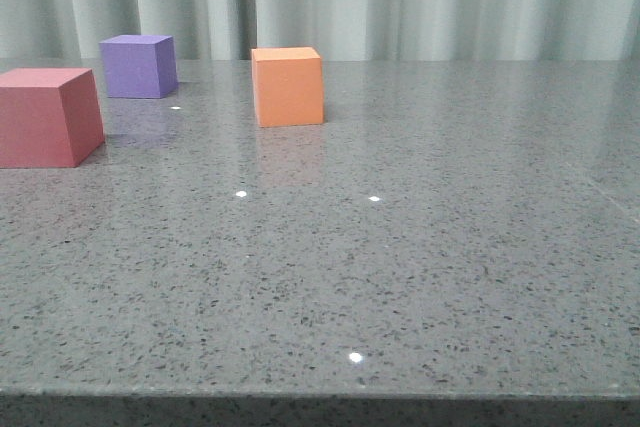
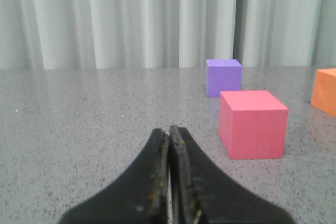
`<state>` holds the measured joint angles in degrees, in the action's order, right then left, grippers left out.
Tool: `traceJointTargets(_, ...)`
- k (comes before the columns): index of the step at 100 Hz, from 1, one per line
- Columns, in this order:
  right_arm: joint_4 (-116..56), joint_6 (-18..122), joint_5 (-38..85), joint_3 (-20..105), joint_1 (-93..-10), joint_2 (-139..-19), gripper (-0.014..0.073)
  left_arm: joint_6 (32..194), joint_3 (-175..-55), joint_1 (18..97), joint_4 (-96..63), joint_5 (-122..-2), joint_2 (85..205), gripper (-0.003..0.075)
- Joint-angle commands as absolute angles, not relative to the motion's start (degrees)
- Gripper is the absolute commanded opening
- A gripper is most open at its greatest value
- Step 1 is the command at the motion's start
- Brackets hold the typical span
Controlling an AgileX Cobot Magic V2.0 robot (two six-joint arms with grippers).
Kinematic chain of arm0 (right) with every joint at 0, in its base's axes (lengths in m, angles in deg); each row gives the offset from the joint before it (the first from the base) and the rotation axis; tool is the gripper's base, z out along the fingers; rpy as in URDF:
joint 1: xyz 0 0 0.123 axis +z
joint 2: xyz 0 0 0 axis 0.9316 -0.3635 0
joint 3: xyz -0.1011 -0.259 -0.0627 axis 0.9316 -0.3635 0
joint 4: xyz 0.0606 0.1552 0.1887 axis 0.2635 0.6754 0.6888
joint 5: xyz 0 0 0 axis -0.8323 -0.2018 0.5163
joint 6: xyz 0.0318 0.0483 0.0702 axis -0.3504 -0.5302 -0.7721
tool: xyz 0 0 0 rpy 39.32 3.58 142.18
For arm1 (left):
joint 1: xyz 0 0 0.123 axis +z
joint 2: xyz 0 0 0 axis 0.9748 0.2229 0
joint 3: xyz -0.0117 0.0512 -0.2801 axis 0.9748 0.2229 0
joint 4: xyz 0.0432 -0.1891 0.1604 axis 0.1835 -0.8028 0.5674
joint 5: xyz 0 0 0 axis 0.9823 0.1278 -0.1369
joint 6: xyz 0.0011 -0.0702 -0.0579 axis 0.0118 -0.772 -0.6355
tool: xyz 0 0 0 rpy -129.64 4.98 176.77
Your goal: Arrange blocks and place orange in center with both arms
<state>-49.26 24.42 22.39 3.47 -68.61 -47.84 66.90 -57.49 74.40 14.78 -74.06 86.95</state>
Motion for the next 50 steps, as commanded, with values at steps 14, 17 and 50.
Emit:
traceJointTargets(14, -49.4, 24.9, 17.3, 4.9, -69.0, -47.8, -0.0069, 66.5, -59.4, 74.5, 6.1, -79.1, 85.9, -0.002)
traceJointTargets(17, -49.4, 24.9, 17.3, 4.9, -69.0, -47.8, -0.0069, 66.5, -60.6, 74.5, 4.3, -78.3, 86.4, -0.002)
traceJointTargets(50, -49.4, 24.9, 17.3, 4.9, -69.0, -47.8, -0.0069, 66.5, -82.5, 74.5, 2.7, -63.8, 103.2, -0.002)
